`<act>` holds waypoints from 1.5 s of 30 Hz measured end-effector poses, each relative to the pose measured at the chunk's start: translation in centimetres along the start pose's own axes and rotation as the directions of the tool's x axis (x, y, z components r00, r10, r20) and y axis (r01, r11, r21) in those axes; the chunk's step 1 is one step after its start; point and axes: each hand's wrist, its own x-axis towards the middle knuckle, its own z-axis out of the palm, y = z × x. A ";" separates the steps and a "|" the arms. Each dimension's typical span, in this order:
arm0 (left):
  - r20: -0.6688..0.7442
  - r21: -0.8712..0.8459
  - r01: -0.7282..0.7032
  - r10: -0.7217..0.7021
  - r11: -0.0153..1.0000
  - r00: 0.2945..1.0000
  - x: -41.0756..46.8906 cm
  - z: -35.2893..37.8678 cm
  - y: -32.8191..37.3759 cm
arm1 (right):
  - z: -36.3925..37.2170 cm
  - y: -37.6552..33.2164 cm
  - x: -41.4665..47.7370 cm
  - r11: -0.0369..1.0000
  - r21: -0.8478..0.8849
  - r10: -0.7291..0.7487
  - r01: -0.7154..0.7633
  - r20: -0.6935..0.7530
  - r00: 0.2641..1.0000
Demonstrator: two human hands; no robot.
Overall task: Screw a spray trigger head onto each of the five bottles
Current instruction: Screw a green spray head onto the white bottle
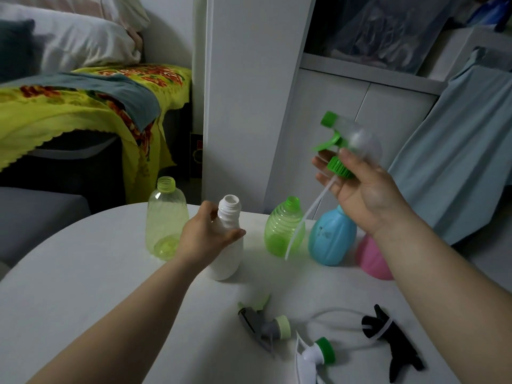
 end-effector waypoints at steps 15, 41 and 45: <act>0.162 -0.201 -0.014 0.047 0.979 0.986 -3.6 -1.3 -2.1 | 7.7 -1.2 1.4 0.983 0.166 -0.088 0.077 0.062 0.994; 0.114 -0.255 -0.018 0.048 0.967 0.992 -3.7 -0.7 -2.9 | 7.4 4.0 0.9 0.535 -0.843 0.424 0.060 0.329 0.844; 0.111 -0.260 -0.020 0.050 0.965 0.993 -3.7 -0.7 -2.8 | 7.7 3.1 1.3 0.390 -0.913 0.490 0.117 0.313 0.813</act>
